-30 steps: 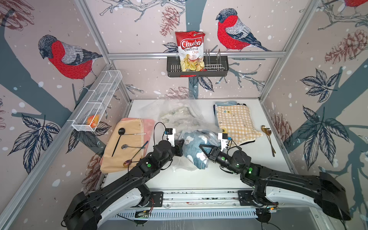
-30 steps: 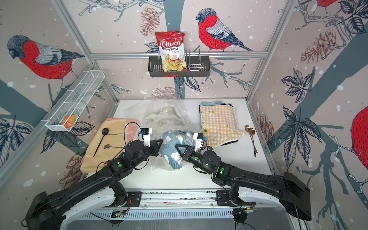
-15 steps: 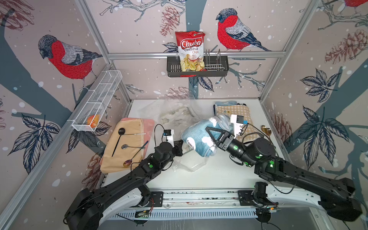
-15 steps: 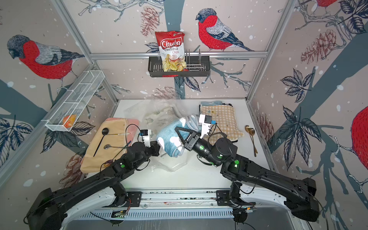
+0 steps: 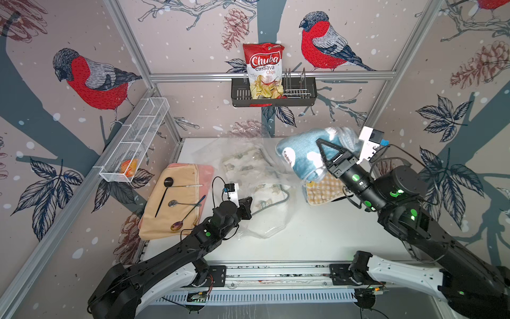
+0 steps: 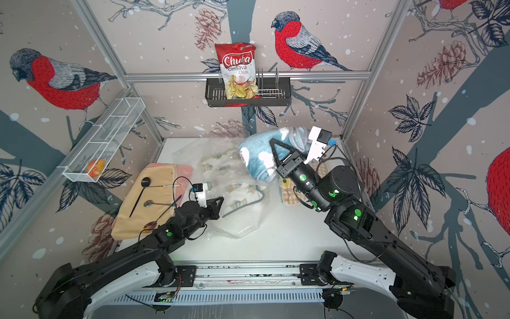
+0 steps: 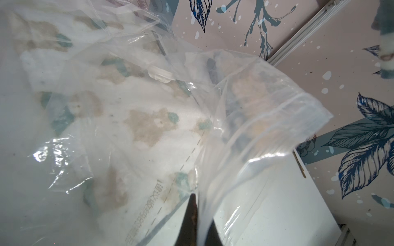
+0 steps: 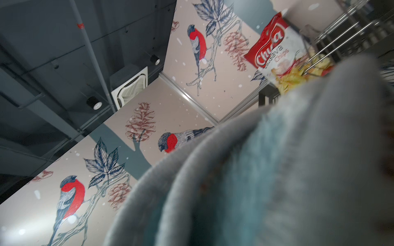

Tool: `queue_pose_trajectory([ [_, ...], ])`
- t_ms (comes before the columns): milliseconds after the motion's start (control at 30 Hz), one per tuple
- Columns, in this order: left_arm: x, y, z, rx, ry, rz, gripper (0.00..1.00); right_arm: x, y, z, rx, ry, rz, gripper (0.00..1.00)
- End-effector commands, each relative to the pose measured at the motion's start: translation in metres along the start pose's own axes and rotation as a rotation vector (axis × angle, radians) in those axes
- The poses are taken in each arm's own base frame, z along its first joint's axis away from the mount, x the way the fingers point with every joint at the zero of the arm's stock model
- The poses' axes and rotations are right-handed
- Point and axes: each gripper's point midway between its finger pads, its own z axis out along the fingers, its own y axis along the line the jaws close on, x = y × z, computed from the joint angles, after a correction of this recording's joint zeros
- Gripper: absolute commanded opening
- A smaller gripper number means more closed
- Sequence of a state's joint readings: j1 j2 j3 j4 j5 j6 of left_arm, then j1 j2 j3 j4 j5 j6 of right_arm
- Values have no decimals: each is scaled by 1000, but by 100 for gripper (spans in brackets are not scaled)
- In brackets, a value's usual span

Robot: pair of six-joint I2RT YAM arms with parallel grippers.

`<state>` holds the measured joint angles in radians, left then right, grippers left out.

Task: Take the blanket out of the vacuum bag
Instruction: Take out the blanket from the vacuum bag, then place the blanket at the center of the board.

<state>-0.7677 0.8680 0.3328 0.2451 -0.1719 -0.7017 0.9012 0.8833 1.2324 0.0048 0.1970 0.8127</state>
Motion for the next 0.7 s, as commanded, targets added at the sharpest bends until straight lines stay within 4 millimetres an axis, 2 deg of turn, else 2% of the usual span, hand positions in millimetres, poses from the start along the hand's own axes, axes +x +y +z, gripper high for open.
queue_pose_trajectory([
  [0,-2,1,-1,10,-24,-11,0,-4,-36,-7,60,12,-17,0],
  [133,2,4,-5,17,-25,-19,0,-14,-84,-24,136,4,3,0],
  [200,3,4,-7,20,-21,-19,0,-18,-100,-29,154,9,11,0],
  [400,6,0,-6,43,-9,-18,0,-30,-152,-27,202,35,22,0],
  [500,6,-2,-5,49,-4,-13,0,-42,-175,-14,235,39,-19,0],
  [567,4,-3,-4,51,-7,-8,0,-55,-187,1,224,41,-34,0],
  [667,1,-5,-3,45,-11,7,0,-79,-192,29,190,48,-71,0],
])
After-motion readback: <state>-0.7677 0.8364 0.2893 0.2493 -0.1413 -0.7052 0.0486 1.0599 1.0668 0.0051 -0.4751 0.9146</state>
